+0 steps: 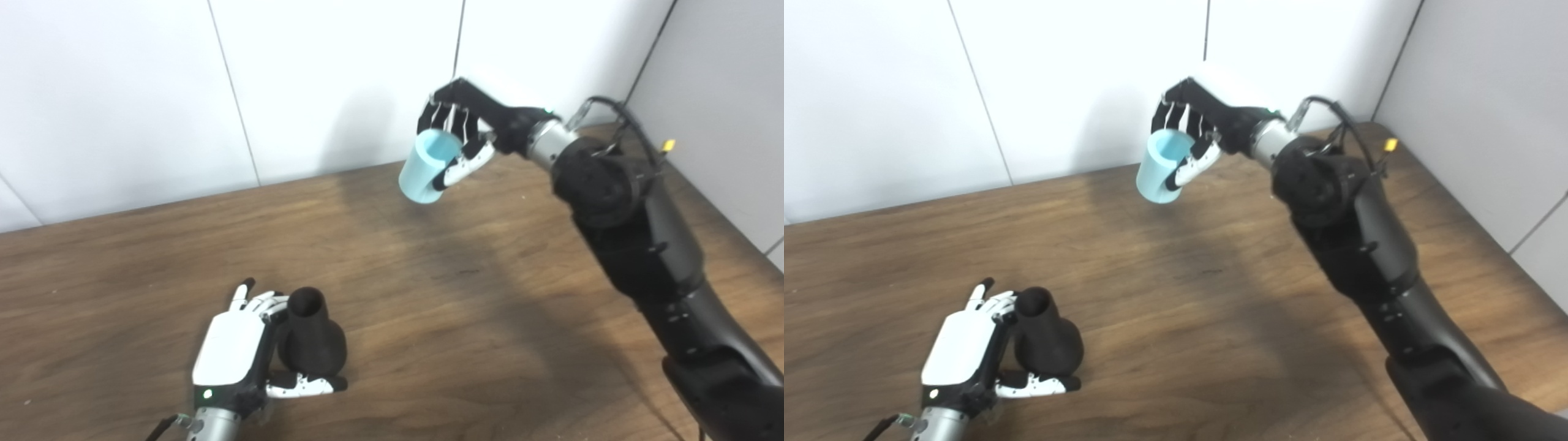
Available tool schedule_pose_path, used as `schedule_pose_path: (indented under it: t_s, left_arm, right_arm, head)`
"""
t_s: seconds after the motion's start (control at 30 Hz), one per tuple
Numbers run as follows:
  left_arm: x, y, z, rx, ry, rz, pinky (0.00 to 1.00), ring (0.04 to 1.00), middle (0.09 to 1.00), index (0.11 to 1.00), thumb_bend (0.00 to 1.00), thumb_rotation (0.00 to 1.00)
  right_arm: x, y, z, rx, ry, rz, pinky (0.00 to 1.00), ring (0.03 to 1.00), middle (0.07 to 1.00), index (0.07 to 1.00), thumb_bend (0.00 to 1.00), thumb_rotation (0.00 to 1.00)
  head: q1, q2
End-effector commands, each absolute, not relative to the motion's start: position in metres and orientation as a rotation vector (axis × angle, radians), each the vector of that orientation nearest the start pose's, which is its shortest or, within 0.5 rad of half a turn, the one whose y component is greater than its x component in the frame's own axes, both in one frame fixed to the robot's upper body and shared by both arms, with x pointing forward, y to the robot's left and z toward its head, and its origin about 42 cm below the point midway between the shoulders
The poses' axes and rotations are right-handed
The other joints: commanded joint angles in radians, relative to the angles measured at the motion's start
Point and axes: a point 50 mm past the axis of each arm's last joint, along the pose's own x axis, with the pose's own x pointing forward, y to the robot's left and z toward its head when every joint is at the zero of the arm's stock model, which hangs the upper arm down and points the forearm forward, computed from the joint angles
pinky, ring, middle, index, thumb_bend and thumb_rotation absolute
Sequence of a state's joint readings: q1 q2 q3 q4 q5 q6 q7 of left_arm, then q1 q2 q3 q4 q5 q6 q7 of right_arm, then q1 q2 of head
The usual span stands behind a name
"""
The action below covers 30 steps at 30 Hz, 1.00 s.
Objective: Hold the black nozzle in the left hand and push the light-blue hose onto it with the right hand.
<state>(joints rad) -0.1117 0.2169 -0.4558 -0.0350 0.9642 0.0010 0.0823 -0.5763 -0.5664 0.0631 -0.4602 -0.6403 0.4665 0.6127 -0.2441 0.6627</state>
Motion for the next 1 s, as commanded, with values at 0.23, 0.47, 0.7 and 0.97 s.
schedule_pose_path:
  t_s: [0.23,0.47,0.7,0.97]
  left_arm:
    - [0.272,0.133,0.1,1.182,-0.292,-0.385,1.0,0.839,0.751,0.483,0.52,0.05]
    - [0.271,0.126,0.1,1.159,-0.292,-0.382,1.0,0.838,0.75,0.483,0.52,0.05]
    - [0.271,0.121,0.102,1.158,-0.287,-0.386,1.0,0.847,0.756,0.483,0.52,0.05]
    - [0.269,0.115,0.104,1.153,-0.284,-0.386,1.0,0.852,0.76,0.483,0.52,0.05]
  right_arm:
    - [0.336,-0.274,0.433,-1.201,-0.429,0.213,0.34,0.4,0.492,0.524,0.52,0.0]
    - [0.328,-0.262,0.45,-1.177,-0.481,0.308,0.36,0.4,0.488,0.521,0.52,0.0]
    - [0.331,-0.252,0.461,-1.147,-0.523,0.4,0.33,0.409,0.49,0.501,0.52,0.0]
    - [0.329,-0.234,0.461,-1.153,-0.559,0.474,0.3,0.389,0.494,0.509,0.52,0.0]
  head:
    - [0.08,0.014]
    - [0.13,0.027]
    - [0.165,0.039]
    - [0.182,0.051]
